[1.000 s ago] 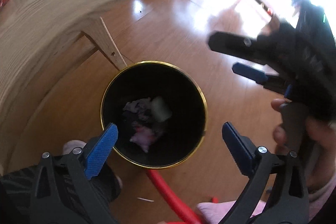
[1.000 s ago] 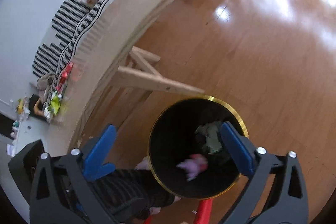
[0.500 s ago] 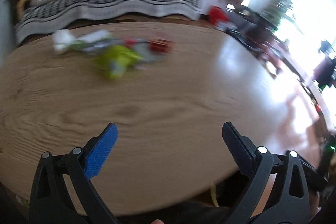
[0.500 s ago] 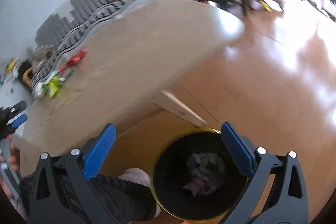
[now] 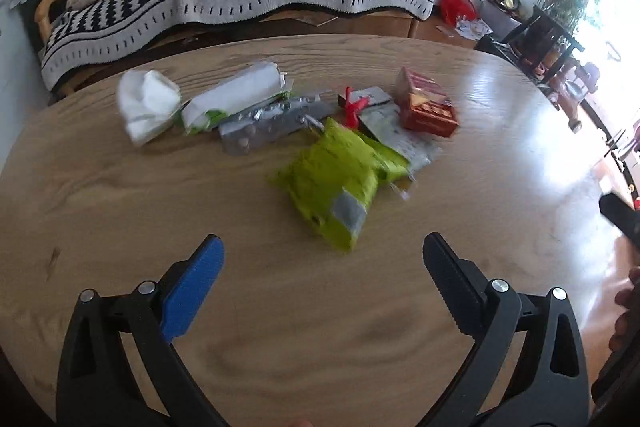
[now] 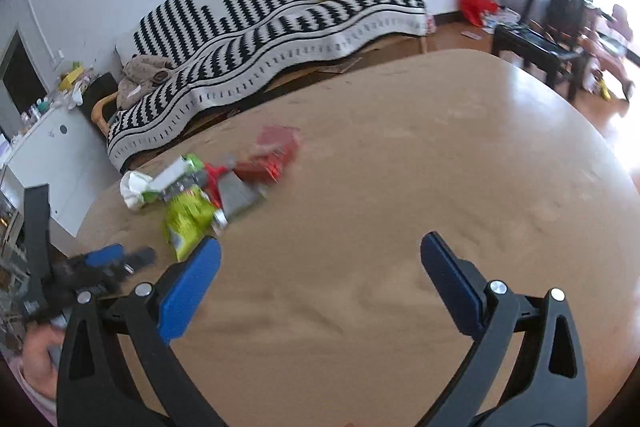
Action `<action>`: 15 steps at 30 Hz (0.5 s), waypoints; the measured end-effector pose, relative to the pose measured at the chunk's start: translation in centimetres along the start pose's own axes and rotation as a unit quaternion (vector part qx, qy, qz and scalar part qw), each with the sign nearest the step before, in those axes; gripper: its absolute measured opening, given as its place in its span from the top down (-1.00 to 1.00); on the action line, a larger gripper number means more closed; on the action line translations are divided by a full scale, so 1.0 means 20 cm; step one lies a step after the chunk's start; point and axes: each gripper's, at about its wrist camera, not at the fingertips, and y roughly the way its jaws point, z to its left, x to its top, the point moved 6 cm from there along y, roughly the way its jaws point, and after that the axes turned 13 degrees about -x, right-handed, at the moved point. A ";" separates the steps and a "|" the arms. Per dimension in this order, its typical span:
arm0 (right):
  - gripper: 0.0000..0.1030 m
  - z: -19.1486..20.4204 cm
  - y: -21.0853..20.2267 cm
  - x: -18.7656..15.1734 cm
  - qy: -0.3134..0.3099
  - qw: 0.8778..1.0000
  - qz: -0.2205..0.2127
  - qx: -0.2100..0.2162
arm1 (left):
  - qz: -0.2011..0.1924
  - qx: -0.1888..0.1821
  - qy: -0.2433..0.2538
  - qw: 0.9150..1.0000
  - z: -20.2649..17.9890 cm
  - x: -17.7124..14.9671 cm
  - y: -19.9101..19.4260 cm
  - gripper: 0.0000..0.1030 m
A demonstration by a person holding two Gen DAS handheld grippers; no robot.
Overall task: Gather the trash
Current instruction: 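Grasp the yellow-green snack bag with the left gripper while the right gripper grasps the red cigarette box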
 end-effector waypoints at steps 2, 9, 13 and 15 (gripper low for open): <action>-0.88 0.09 0.12 0.07 0.011 1.000 0.001 -0.001 | 0.007 -0.011 0.000 1.000 0.02 0.04 0.11 -0.87; -0.88 0.40 0.49 0.25 -0.013 0.999 0.035 0.009 | 0.026 -0.035 0.025 0.999 0.04 0.16 0.32 -0.88; -0.88 0.53 0.70 0.28 -0.046 0.998 0.049 -0.020 | 0.023 -0.023 0.046 0.998 0.05 0.20 0.36 -0.88; -0.88 0.53 0.76 0.26 -0.051 0.997 0.053 -0.033 | 0.027 -0.015 0.048 0.998 0.08 0.19 0.39 -0.87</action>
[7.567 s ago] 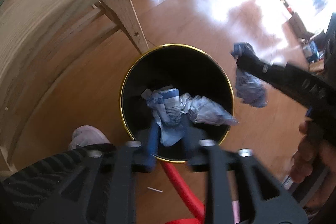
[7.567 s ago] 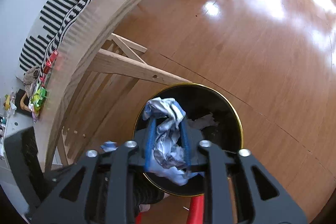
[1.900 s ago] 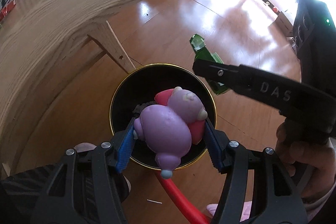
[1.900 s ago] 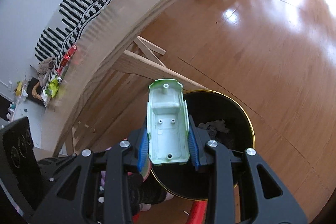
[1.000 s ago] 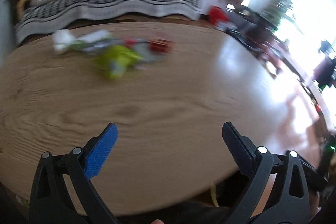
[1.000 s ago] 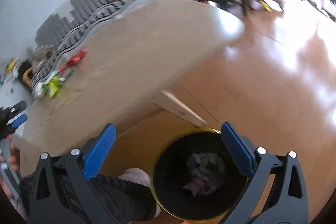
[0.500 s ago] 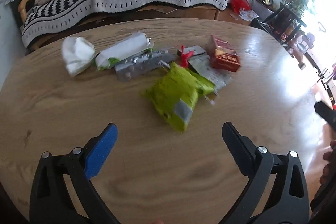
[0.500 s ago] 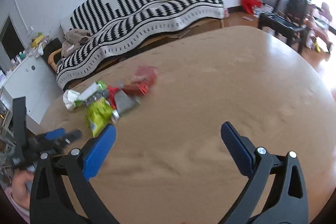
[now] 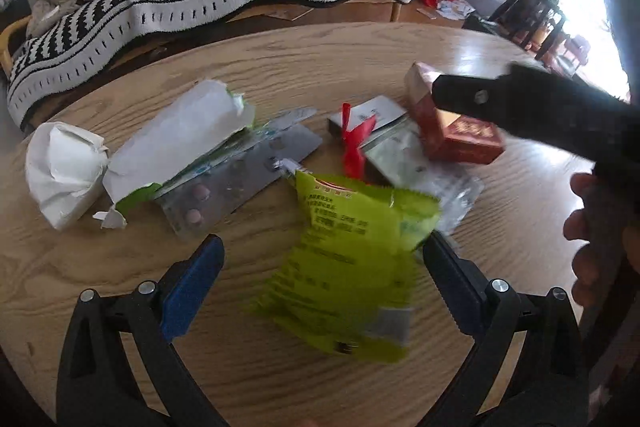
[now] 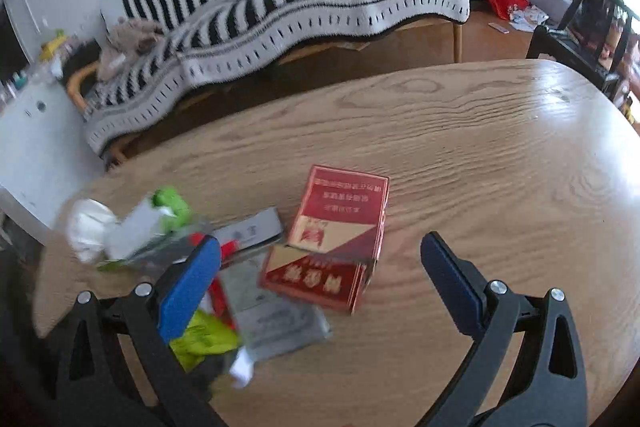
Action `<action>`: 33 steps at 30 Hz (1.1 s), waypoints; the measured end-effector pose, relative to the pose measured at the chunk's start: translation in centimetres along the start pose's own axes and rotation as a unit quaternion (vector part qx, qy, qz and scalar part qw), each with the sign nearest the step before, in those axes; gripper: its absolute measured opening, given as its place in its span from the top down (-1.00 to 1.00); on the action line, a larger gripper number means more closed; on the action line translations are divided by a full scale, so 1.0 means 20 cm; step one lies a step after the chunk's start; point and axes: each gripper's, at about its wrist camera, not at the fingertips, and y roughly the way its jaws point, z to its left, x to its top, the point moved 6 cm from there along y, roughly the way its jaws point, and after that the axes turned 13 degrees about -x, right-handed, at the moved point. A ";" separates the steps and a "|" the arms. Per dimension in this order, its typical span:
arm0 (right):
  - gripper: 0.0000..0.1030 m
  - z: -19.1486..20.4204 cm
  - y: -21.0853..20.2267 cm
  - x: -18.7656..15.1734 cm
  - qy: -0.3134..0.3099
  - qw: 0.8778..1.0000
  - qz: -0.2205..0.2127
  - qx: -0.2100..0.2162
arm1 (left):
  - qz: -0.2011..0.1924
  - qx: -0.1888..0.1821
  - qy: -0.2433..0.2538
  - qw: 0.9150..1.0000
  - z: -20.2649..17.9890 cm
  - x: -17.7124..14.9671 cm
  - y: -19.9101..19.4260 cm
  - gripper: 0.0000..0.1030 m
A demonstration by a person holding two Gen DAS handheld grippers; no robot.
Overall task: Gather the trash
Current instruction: 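Grasp the yellow-green snack bag with the left gripper while the right gripper grasps the red cigarette box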
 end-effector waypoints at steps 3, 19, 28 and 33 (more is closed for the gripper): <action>-0.31 -0.03 0.06 -0.04 0.012 1.000 0.011 0.013 | -0.004 0.011 0.005 1.000 0.02 -0.01 0.01 -0.70; -0.11 -0.17 -0.11 -0.13 0.031 0.999 -0.019 0.037 | -0.033 0.003 -0.026 0.999 0.00 -0.01 -0.10 0.05; -0.11 -0.08 -0.15 -0.12 0.016 0.998 -0.033 0.044 | -0.044 -0.005 -0.040 0.998 0.04 -0.01 -0.13 0.04; -0.11 -0.08 -0.15 -0.12 0.015 0.999 -0.034 0.038 | -0.051 -0.003 -0.043 0.998 0.04 0.00 -0.15 0.04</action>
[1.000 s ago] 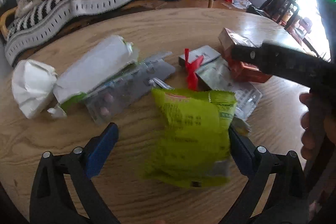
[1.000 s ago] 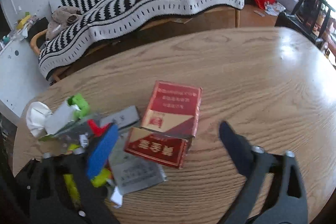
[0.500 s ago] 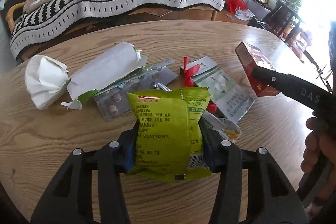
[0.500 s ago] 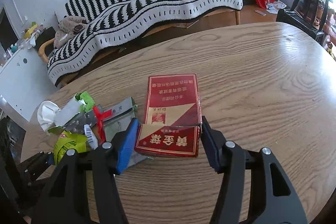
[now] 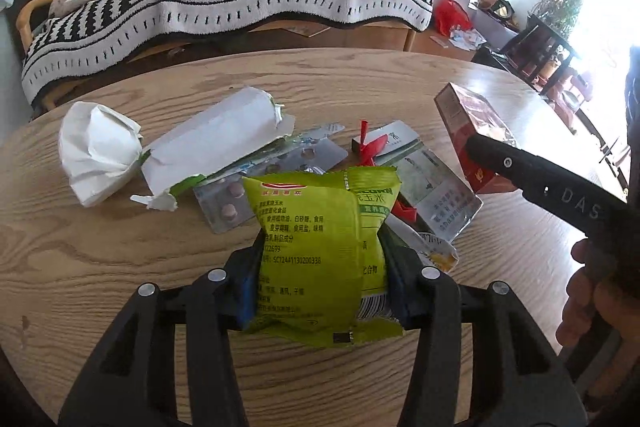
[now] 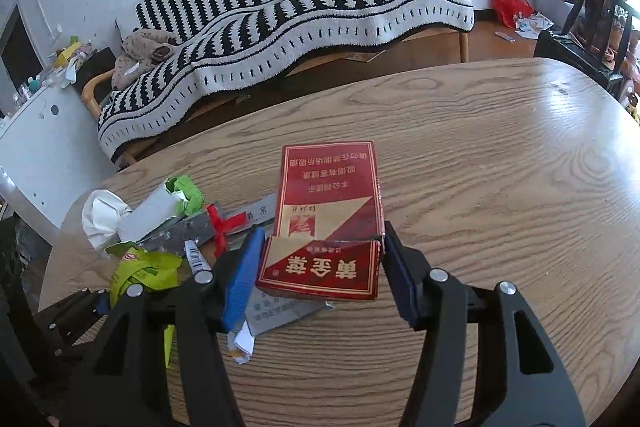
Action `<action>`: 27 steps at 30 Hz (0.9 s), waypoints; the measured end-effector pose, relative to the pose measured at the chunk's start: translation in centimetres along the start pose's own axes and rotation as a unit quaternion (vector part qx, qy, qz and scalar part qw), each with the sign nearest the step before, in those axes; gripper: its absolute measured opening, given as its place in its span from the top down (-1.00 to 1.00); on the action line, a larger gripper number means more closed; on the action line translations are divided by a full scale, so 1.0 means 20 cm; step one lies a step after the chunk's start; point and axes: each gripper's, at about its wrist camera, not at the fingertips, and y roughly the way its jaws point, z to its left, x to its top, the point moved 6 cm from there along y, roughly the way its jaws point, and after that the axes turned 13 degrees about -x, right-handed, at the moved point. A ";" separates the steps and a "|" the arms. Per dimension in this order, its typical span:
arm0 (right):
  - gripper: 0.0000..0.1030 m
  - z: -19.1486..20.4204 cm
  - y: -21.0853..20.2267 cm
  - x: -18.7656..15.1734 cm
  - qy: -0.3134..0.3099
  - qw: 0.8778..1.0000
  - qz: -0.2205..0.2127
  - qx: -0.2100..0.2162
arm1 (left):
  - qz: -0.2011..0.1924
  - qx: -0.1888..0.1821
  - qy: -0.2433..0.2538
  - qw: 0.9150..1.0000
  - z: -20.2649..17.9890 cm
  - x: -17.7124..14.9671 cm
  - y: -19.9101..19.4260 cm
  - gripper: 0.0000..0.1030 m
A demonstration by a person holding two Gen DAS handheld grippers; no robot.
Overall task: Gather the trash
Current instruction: 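Grasp the yellow-green snack bag with the left gripper while the right gripper grasps the red cigarette box, then lift the snack bag and red box and carry both over the black bin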
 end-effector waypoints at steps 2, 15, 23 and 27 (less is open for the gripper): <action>-0.11 -0.01 -0.01 0.00 0.005 1.000 -0.001 0.003 | -0.001 0.001 -0.001 1.000 0.00 0.00 0.00 0.04; -0.11 0.00 -0.03 -0.01 0.002 1.000 -0.018 -0.005 | -0.012 -0.008 -0.014 1.000 0.02 0.02 -0.03 0.04; -0.11 0.10 -0.07 -0.05 -0.012 0.999 -0.028 0.010 | -0.052 0.000 0.003 0.999 0.04 0.04 -0.21 0.04; -0.12 0.18 -0.11 -0.05 -0.021 0.999 -0.045 0.008 | -0.050 0.000 -0.003 0.999 0.08 0.02 -0.23 0.04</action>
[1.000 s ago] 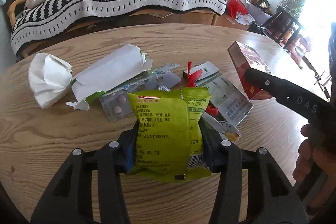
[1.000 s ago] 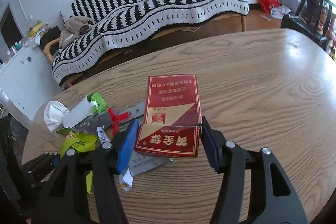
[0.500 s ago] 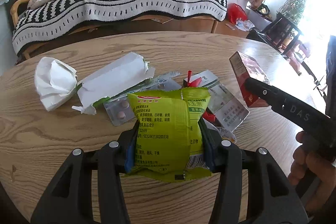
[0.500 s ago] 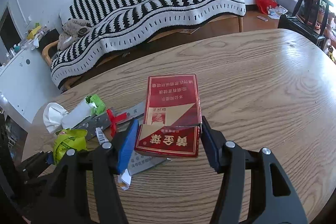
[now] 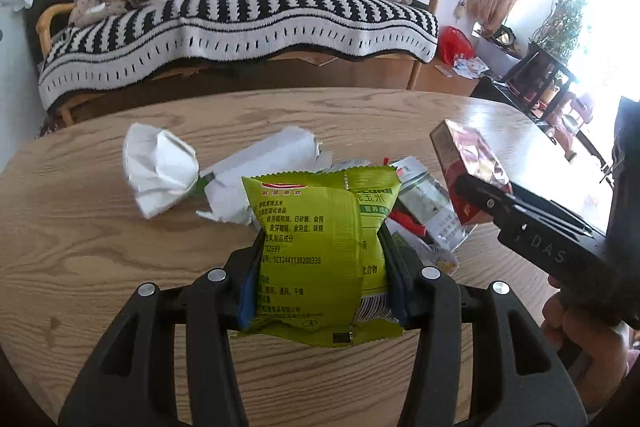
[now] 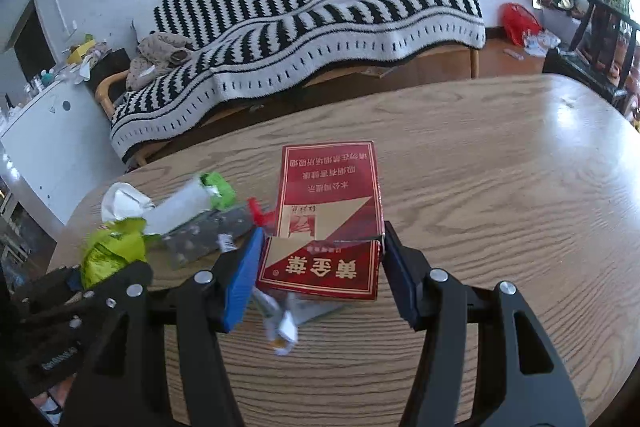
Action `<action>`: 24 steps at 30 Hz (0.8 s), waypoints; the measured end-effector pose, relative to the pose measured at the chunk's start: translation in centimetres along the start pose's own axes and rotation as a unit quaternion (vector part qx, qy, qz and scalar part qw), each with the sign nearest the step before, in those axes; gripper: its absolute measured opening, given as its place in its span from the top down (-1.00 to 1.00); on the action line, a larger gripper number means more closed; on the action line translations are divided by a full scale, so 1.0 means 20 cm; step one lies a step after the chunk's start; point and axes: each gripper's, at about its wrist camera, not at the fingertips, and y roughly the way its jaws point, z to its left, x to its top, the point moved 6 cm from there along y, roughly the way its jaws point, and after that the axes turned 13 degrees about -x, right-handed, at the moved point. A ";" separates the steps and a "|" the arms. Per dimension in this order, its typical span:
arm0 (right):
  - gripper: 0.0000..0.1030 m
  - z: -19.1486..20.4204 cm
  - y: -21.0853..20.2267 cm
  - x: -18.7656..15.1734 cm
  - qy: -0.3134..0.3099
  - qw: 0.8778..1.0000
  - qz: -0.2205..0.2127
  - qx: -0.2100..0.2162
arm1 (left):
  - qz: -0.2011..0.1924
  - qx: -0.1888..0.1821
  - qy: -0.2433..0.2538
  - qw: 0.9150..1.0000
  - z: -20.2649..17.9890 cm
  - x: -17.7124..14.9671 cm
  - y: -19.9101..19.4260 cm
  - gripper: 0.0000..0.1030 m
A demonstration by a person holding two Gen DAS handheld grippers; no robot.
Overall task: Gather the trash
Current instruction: 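Lift the snack bag and red box and carry both over the black bin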
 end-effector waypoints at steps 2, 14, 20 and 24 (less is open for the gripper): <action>-0.12 0.02 0.00 0.00 -0.002 1.000 -0.002 0.000 | 0.002 -0.006 -0.003 1.000 0.01 -0.01 -0.01 0.04; -0.12 0.08 -0.18 0.05 0.022 0.999 -0.021 0.015 | -0.043 -0.008 -0.012 0.999 -0.02 -0.01 -0.29 0.04; -0.12 -0.11 -0.55 0.01 0.011 0.999 -0.043 0.002 | -0.088 -0.030 -0.008 0.996 -0.24 -0.05 -0.53 0.05; -0.12 -0.41 -0.83 -0.05 0.064 0.996 -0.054 -0.007 | -0.086 -0.098 -0.036 0.991 -0.48 -0.21 -0.64 0.08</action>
